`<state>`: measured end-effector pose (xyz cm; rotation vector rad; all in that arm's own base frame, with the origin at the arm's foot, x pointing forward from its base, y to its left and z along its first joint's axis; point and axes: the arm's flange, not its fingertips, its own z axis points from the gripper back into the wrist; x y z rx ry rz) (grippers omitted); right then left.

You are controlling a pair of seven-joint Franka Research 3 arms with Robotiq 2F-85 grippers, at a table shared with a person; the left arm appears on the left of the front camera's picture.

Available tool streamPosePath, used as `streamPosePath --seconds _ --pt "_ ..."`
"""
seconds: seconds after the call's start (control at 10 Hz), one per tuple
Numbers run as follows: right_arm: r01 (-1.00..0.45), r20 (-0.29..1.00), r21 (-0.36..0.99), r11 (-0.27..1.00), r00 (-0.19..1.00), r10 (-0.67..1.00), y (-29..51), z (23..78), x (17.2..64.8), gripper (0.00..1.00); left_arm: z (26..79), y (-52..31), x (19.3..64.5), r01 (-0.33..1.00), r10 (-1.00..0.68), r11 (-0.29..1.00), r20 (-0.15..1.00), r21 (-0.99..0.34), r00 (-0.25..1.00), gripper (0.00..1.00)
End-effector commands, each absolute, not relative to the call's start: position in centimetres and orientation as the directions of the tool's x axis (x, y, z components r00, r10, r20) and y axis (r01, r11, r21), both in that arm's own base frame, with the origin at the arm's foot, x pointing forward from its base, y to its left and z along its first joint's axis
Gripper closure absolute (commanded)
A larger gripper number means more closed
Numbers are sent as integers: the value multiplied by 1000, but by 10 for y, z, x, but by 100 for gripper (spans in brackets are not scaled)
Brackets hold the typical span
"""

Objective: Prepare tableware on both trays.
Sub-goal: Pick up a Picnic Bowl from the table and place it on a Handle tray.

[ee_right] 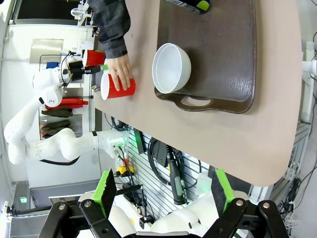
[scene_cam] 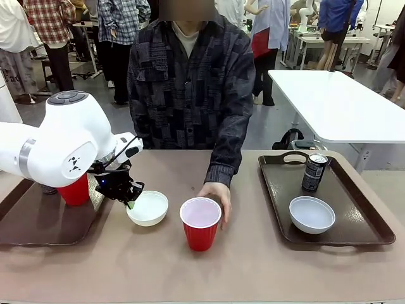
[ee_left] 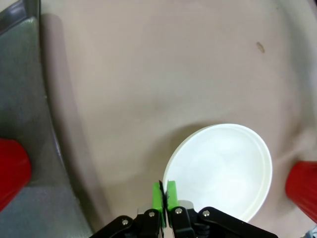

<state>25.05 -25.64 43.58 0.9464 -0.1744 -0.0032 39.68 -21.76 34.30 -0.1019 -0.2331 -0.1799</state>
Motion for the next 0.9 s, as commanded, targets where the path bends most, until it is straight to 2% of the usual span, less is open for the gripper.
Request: streamPosePath --seconds 0.0,0.2,0.4,0.8 --pt "-78 153 816 573 985 -84 -256 434 251 0 348 -220 395 133 -113 989 233 -71 966 100" --pt "-78 153 816 573 985 -84 -256 434 251 0 355 -216 394 133 -113 988 225 -77 968 100" --pt "-78 153 816 573 985 -84 -256 434 251 0 384 -203 384 128 -105 987 218 -95 970 100" --pt "-78 153 816 573 985 -84 -256 434 251 0 454 -141 334 152 -124 985 269 -86 955 100"
